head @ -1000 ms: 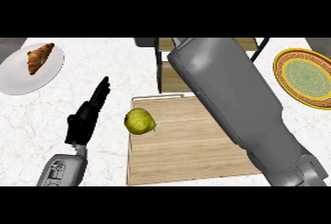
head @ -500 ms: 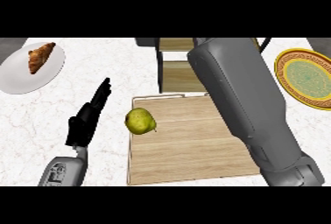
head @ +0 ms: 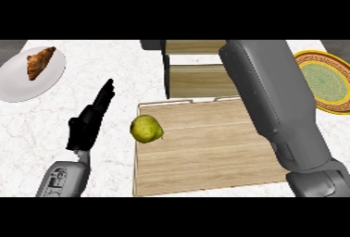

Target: Pick the lemon from the tray and place it in the tiered shelf

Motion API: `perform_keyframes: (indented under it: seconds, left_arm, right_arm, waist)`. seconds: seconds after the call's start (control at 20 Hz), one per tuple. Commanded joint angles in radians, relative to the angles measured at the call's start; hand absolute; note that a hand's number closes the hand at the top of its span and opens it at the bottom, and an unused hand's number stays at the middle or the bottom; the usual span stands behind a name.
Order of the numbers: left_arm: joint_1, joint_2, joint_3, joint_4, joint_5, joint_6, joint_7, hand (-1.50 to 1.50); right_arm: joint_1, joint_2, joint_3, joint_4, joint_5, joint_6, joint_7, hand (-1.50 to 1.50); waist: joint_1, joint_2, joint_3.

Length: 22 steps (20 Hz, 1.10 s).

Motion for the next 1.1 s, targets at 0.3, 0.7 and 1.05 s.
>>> perform_keyframes:
  seconds: [0.3,0.7,1.05]
  left_arm:
    - [0.056,0.003,0.003,-0.033,0.012,-0.019,-0.029,0.0]
    - [0.01,-0.017,-0.013,-0.015,-0.03,0.018,0.008,0.0]
    - [0.042,-0.01,-0.007,-0.054,-0.002,-0.011,0.025,0.0]
  right_arm:
    - [0.118,0.012,-0.026,-0.185,0.05,0.038,0.119,-1.5]
    - [0.103,0.027,-0.084,-0.225,-0.093,-0.029,0.028,-1.5]
    - [0.065,0.045,-0.091,-0.372,-0.115,0.007,0.098,-1.5]
  waist:
    - [-0.002,-0.003,0.001]
    - [0.005,0.0,0.001]
    - [0.0,-0.004,0.001]
